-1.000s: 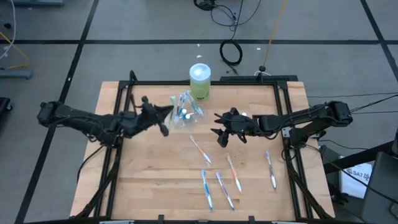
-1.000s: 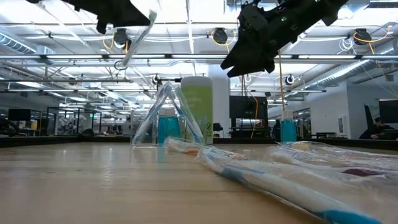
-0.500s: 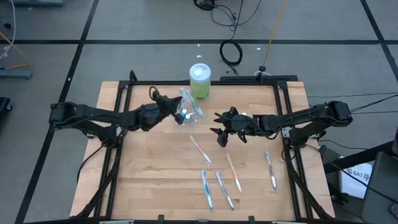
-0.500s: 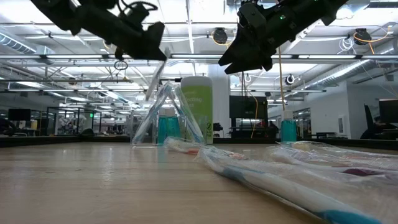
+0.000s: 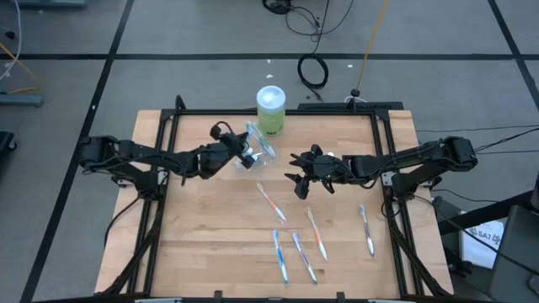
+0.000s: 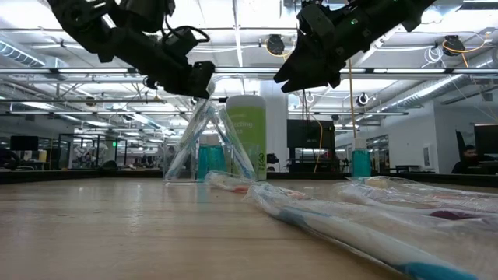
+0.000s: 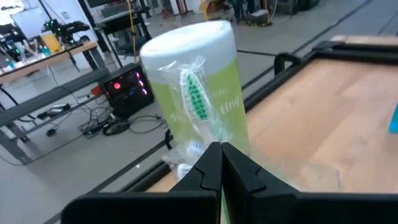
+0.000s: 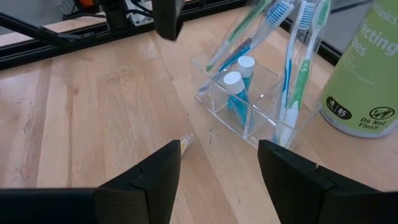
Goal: Pick & Place toothbrushing station
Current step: Put the green toothbrush into the transparent organizer
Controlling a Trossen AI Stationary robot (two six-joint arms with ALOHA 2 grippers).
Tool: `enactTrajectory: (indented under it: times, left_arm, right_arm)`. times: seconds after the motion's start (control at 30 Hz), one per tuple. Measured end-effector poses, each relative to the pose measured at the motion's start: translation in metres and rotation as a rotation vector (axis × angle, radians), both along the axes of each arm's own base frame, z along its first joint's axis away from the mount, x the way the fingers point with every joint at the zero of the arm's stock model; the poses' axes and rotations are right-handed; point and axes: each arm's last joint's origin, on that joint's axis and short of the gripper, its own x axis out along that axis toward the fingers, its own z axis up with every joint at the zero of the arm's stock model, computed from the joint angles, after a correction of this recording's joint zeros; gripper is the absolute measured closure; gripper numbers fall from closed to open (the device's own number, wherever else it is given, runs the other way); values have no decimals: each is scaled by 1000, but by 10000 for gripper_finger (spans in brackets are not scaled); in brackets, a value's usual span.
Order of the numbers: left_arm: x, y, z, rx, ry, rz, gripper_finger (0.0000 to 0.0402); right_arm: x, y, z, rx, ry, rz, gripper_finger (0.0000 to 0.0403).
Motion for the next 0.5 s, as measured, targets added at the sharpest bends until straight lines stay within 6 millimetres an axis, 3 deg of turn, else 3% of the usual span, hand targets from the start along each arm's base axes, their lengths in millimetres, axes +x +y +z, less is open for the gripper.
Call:
enactTrajectory:
  times: [0.2,0.5]
  left_arm:
    - [4,-1,-20,-38,70,29,401]
    - [9,-22,-38,-28,121,68,401]
  right_arm:
    - [0,0,0,4,2,-2,193]
    - [0,0,-1,3,6,-1,193]
